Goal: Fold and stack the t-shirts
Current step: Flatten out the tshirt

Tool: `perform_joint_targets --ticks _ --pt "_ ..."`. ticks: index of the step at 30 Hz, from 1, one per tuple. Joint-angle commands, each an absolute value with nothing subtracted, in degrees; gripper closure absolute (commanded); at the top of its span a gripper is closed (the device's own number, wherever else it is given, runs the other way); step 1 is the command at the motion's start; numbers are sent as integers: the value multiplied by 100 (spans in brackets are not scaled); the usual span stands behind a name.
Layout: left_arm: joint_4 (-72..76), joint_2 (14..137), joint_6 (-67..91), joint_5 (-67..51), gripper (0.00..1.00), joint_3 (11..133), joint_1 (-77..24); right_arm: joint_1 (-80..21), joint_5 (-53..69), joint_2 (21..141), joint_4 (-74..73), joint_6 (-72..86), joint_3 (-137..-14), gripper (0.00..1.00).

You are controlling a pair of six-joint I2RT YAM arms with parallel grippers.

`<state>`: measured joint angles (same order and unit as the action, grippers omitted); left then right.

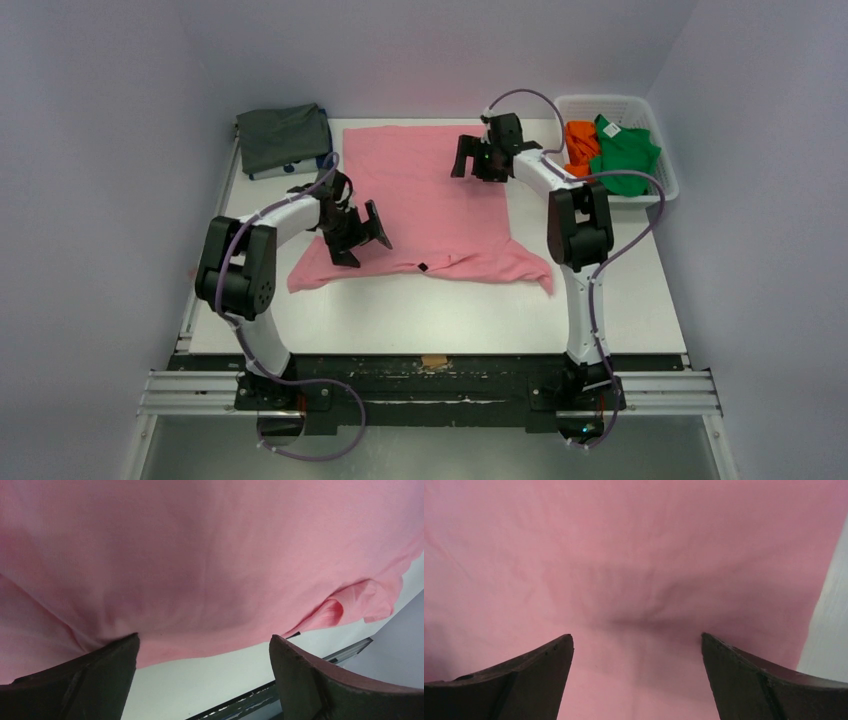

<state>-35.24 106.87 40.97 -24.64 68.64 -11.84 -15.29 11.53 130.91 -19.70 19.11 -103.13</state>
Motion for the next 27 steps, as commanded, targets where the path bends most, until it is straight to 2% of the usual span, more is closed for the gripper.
perform_joint_targets --ticks 1,5,9,13,16,18,20,22,27 --pt "-3092 11558 4394 -2242 0 7868 -1007 -1578 1367 12269 -2126 1656 -9031 1" --pt "-3342 12491 4527 -2334 0 9302 -1067 -1778 1483 11115 -2058 1459 -7408 1" --pt "-3559 13547 4686 -2748 0 10947 -1230 -2454 1751 10619 -2979 866 -6749 1" --pt "-3445 14692 4796 -2975 0 12966 -1562 -3316 2225 10970 -3601 200 -6967 3" --pt "-2291 15532 5476 -3516 0 14127 -1693 -3566 2678 11287 -3797 -493 -7822 1" --pt "-1437 15821 6063 -3650 0 14373 -1705 -3598 3924 11395 -3463 -516 -8228 1" --pt "-1141 15795 6045 -3548 0 14413 -1701 -3665 4413 11421 -2905 -136 -8472 1" --pt "-1221 15548 5644 -3359 0 14354 -1669 -3691 4060 11263 -2636 182 -8509 1" --pt "-1629 14354 4519 -2924 0 13745 -1470 -3461 1707 10402 -2370 851 -7976 1"
